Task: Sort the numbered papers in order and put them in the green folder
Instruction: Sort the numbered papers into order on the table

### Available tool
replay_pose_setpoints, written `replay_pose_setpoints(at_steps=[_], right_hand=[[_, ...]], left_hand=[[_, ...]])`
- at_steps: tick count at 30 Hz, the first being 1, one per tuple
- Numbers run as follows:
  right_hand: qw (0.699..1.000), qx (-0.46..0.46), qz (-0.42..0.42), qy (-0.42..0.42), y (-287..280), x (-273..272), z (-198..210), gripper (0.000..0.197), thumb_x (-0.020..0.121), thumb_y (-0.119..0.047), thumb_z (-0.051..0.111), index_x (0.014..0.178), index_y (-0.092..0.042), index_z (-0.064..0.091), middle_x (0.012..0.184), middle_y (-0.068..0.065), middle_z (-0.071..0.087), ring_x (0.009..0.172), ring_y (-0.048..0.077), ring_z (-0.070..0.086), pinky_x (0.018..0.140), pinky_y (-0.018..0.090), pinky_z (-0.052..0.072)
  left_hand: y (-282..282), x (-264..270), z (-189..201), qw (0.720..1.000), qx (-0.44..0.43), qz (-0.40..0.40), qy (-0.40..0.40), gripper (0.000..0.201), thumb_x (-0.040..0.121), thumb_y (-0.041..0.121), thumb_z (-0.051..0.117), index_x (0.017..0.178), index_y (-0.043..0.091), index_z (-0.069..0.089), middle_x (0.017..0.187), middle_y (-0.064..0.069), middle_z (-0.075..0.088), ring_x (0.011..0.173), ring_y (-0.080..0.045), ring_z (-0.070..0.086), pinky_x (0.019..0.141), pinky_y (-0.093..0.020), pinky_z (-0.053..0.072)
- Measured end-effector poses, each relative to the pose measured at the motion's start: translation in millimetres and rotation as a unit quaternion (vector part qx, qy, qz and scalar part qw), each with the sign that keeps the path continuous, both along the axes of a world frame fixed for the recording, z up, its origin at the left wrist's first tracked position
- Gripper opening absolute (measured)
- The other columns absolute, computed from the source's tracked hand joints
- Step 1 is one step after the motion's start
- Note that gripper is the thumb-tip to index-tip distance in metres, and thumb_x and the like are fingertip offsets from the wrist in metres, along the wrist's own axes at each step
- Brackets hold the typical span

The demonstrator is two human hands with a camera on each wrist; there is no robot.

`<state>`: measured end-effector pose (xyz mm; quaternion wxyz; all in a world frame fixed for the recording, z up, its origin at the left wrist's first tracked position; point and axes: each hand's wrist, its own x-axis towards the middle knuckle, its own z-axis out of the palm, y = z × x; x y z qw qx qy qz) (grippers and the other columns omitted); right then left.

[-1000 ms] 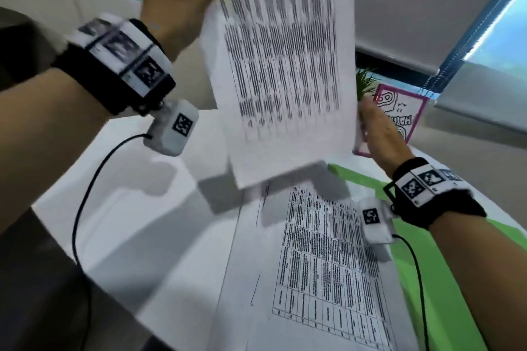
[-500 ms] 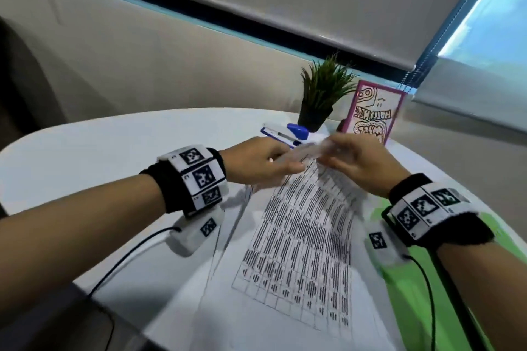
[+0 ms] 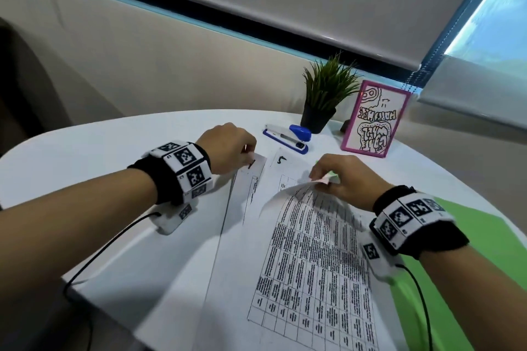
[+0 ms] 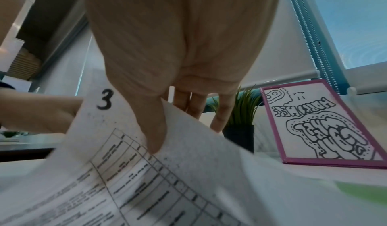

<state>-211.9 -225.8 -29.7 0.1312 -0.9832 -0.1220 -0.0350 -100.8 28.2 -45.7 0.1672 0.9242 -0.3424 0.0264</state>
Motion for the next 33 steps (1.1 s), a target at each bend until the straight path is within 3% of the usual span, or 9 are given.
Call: replay_pose_setpoints(at_steps=[6,9,14,18,20,23,27,29,33], right_hand=[[0.998,-0.050,-0.042,0.013,6.6,14.9,-3.9,0.014,0.077,-0.019,0.080,0.077,-0.018,0.066,0.145,-0.008,0.048,0.118,0.016,0.053,0.095,0.032,0.043],[0.998,-0.011,-0.059,0.000,6.7,21.0,-7.4,0.014,0.076,-0.017,0.081,0.082,-0.008,0.072,0.128,-0.003,0.062,0.109,0.019,0.061,0.088,0.025,0.042],[0.997,0.001,-0.059,-0.047,5.1,20.0,-11.5,0.022,0.075,-0.022,0.082,0.096,-0.016,0.077,0.094,-0.004,0.074,0.086,0.018,0.068,0.083,0.036,0.053],[0.997,-0.009,-0.060,-0.046,1.9,18.6,-12.7,0.021,0.076,-0.022,0.082,0.096,-0.017,0.078,0.093,-0.007,0.074,0.082,0.016,0.066,0.083,0.038,0.054],[0.997,-0.006,-0.061,-0.043,1.5,19.1,-12.8,0.020,0.076,-0.021,0.082,0.095,-0.016,0.077,0.096,-0.007,0.073,0.083,0.016,0.066,0.084,0.037,0.054],[0.997,-0.023,-0.061,-0.041,1.5,19.7,-14.0,0.015,0.075,-0.018,0.082,0.087,-0.012,0.075,0.116,-0.011,0.067,0.095,0.017,0.065,0.088,0.036,0.051],[0.996,-0.041,-0.061,-0.049,-1.6,13.7,-12.6,0.013,0.075,-0.019,0.082,0.075,-0.017,0.069,0.137,-0.011,0.053,0.108,0.017,0.058,0.089,0.037,0.048],[0.996,-0.039,-0.054,-0.060,-5.2,9.7,-10.9,0.022,0.075,-0.020,0.082,0.069,-0.023,0.062,0.141,-0.008,0.052,0.110,0.017,0.059,0.090,0.038,0.049],[0.996,-0.011,-0.041,-0.076,-11.6,1.2,-10.3,0.027,0.078,-0.020,0.081,0.069,-0.028,0.056,0.135,-0.006,0.057,0.109,0.014,0.059,0.091,0.033,0.047]], left_hand=[[2.9,-9.6,18.3,0.997,-0.046,-0.055,0.023,0.023,0.095,0.029,0.052,0.079,0.019,0.065,0.071,0.007,0.067,0.062,-0.004,0.059,0.071,-0.033,0.050],[4.9,-8.4,18.3,0.997,-0.067,-0.042,0.020,0.023,0.094,0.026,0.051,0.077,0.019,0.065,0.071,0.004,0.069,0.061,-0.003,0.063,0.072,-0.033,0.052],[6.1,9.2,9.6,0.980,-0.153,0.128,-0.002,0.030,0.094,0.017,0.047,0.065,0.011,0.052,0.079,-0.013,0.064,0.084,-0.036,0.060,0.066,-0.032,0.039],[16.6,5.3,6.5,0.967,-0.108,0.111,0.205,0.039,0.085,0.044,0.067,0.072,0.007,0.062,0.071,-0.008,0.070,0.068,-0.025,0.067,0.061,-0.028,0.052],[23.2,0.5,6.6,0.946,-0.035,0.046,0.319,0.031,0.080,0.037,0.075,0.086,0.007,0.071,0.080,-0.006,0.075,0.072,-0.023,0.072,0.074,-0.035,0.060],[28.0,3.5,21.6,0.977,0.010,0.090,0.191,0.020,0.085,0.027,0.068,0.090,0.008,0.075,0.081,-0.007,0.070,0.074,-0.023,0.065,0.077,-0.033,0.054],[47.6,23.3,56.6,0.969,-0.109,0.220,-0.021,0.013,0.087,0.016,0.060,0.089,0.014,0.074,0.091,-0.013,0.069,0.086,-0.033,0.063,0.076,-0.038,0.050],[58.2,32.0,70.4,0.932,-0.262,0.236,-0.089,0.016,0.089,0.022,0.059,0.088,0.011,0.071,0.080,-0.010,0.066,0.079,-0.031,0.062,0.070,-0.037,0.049],[63.4,25.7,103.3,0.818,-0.559,0.079,-0.115,0.030,0.089,0.035,0.065,0.088,0.006,0.071,0.075,0.001,0.066,0.066,-0.012,0.061,0.058,-0.028,0.049]])
